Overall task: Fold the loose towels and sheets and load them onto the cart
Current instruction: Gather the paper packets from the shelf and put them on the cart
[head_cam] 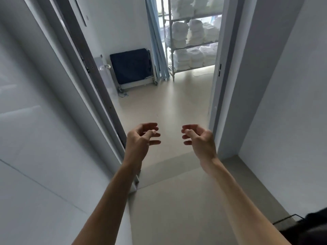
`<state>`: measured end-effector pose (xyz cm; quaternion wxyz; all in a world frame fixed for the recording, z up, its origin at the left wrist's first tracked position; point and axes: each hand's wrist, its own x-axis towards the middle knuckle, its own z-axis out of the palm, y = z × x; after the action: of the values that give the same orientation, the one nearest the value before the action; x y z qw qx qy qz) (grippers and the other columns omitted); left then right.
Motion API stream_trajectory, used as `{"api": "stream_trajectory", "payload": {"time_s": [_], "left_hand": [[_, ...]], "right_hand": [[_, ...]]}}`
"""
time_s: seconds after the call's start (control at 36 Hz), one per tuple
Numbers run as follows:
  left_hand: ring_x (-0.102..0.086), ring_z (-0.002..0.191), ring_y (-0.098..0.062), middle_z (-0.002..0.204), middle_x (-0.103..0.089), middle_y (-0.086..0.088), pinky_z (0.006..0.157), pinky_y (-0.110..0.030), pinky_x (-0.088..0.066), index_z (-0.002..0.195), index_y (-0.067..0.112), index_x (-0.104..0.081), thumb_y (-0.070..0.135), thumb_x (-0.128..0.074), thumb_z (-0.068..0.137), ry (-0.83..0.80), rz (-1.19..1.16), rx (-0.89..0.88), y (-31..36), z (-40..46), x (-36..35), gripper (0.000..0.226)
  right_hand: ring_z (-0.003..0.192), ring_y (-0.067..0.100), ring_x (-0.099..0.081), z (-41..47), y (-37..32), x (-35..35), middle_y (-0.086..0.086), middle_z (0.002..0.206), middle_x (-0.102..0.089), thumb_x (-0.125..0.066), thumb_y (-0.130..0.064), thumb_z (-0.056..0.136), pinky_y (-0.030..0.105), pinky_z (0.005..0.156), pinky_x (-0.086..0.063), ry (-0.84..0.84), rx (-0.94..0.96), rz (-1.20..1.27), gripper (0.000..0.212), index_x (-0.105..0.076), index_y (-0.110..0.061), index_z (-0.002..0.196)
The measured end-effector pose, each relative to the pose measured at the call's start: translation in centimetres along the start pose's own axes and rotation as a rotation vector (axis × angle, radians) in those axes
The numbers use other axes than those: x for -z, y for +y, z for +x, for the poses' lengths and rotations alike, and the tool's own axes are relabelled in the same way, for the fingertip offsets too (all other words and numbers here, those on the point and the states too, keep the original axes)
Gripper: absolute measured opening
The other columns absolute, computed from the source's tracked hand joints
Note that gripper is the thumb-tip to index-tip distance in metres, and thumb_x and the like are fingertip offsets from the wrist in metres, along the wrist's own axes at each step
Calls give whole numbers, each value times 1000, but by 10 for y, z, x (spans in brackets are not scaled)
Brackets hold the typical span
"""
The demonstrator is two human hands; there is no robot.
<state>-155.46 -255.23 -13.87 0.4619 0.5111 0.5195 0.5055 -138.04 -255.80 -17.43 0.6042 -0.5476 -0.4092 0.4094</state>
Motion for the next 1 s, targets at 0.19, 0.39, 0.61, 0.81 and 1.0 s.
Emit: {"api": "stream_trajectory", "payload": {"time_s": [0.19,0.39,0.61,0.81,1.0], "left_hand": [[-73,89,-27,102,-72,-12,74,-36,-61,106,9,-67,1,-52,99,-43,-58,30,-23,99,10,18],[-74,81,-29,96,-73,-10,72,-37,-61,107,11,-67,5,-53,98,-119,-124,-1,-26,229,38,17],[-73,80,-28,95,-72,-11,75,-41,-61,108,8,-67,3,-52,98,-201,-189,-15,-18,355,48,19],[-72,75,-28,90,-71,-10,70,-40,-62,104,8,-68,0,-51,98,-230,-208,-25,-24,442,38,20],[-72,72,-27,85,-71,-6,63,-33,-61,103,8,-68,0,-51,98,-208,-173,-25,-35,544,6,19]], "right_hand": [[80,18,-71,75,15,-48,-1,88,-75,-60,-10,94,30,67,-61,17,-7,-18,18,-71,-23,89],[78,16,-70,178,10,-128,-1,88,-73,-60,-10,94,24,62,-56,34,32,-92,17,-70,-23,89],[76,11,-70,280,-11,-189,-4,86,-72,-59,-12,95,21,61,-56,68,116,-183,15,-69,-23,91],[76,12,-69,364,-11,-200,-3,84,-72,-59,-12,94,24,63,-58,119,120,-222,15,-69,-22,90],[73,9,-69,474,4,-206,-6,80,-72,-60,-12,92,24,62,-58,126,102,-174,16,-70,-24,87]]}}
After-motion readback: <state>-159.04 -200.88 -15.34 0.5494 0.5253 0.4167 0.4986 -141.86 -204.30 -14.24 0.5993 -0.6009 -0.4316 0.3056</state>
